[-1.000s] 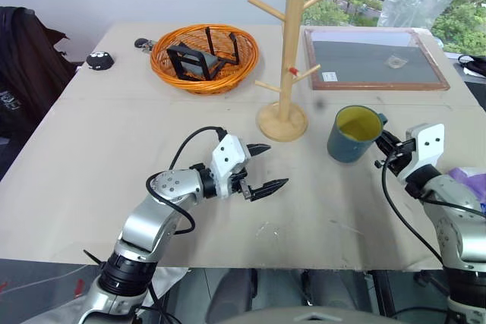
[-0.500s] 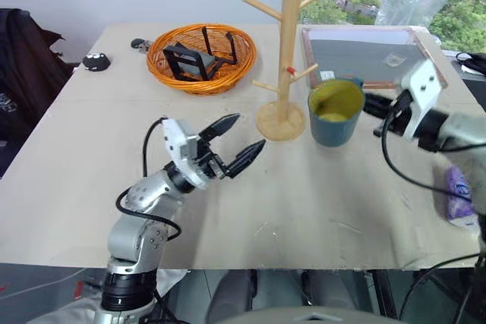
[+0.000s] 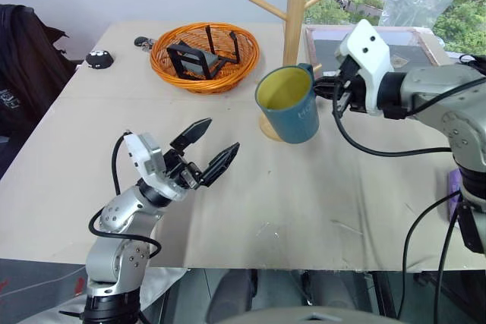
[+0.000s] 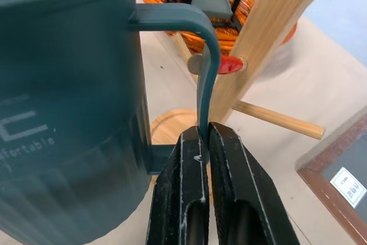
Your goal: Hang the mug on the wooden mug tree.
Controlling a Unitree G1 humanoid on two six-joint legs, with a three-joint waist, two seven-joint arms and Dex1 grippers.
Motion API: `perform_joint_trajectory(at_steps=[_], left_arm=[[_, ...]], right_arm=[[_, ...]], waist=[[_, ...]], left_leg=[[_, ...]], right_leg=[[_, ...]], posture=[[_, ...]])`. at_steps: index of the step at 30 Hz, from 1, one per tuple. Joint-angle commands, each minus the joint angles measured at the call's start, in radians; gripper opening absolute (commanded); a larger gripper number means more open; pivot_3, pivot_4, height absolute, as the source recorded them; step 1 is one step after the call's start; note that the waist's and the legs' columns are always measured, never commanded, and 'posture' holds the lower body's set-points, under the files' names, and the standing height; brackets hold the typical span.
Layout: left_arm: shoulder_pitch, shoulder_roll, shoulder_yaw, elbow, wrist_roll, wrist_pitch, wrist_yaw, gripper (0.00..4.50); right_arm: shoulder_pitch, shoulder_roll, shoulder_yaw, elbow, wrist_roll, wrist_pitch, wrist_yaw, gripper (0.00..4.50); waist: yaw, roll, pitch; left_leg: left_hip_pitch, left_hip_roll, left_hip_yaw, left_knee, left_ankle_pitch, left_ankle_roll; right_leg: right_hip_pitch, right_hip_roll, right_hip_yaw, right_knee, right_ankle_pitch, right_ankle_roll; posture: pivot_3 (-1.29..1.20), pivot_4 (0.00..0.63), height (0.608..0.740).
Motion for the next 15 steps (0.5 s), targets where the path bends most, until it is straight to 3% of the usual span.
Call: perform_joint_trajectory(at_steps=[1,10,14,15], left_arm=[[0.010,0.004,0.002,-0.037,-0.002,-0.025,0.000,4.50],[0.004,0.003,-0.016,-0.028,0.006,-0.033,0.002,4.50],[0.001,0.003,-0.019,-0.025,0.006,-0.036,0.002,4.50],[0.001,0.004,-0.019,-0.024,0.006,-0.036,0.002,4.50]], right_arm=[[-0.046,0.012,0.000,-0.001,-0.037,0.017,-0.035,0.04],[-0.085,0.070,0.024,0.013,-0.090,0.047,-0.083,0.04],[-0.085,0.085,0.015,0.009,-0.100,0.051,-0.090,1.23],[-0.085,0.091,0.006,0.012,-0.100,0.052,-0.094,1.70]], waist=[[-0.001,0.000,0.000],[-0.002,0.000,0.000],[-0.002,0.000,0.000],[-0.003,0.000,0.000]], left_leg=[[0.000,0.000,0.000,0.000,0.000,0.000],[0.000,0.000,0.000,0.000,0.000,0.000],[0.000,0.000,0.000,0.000,0.000,0.000],[0.000,0.000,0.000,0.000,0.000,0.000]], right_leg=[[0.000,0.000,0.000,0.000,0.000,0.000],[-0.001,0.000,0.000,0.000,0.000,0.000],[-0.001,0.000,0.000,0.000,0.000,0.000],[-0.001,0.000,0.000,0.000,0.000,0.000]], posture=[[0.00,0.150,0.740],[0.00,0.150,0.740],[0.00,0.150,0.740],[0.00,0.150,0.740]])
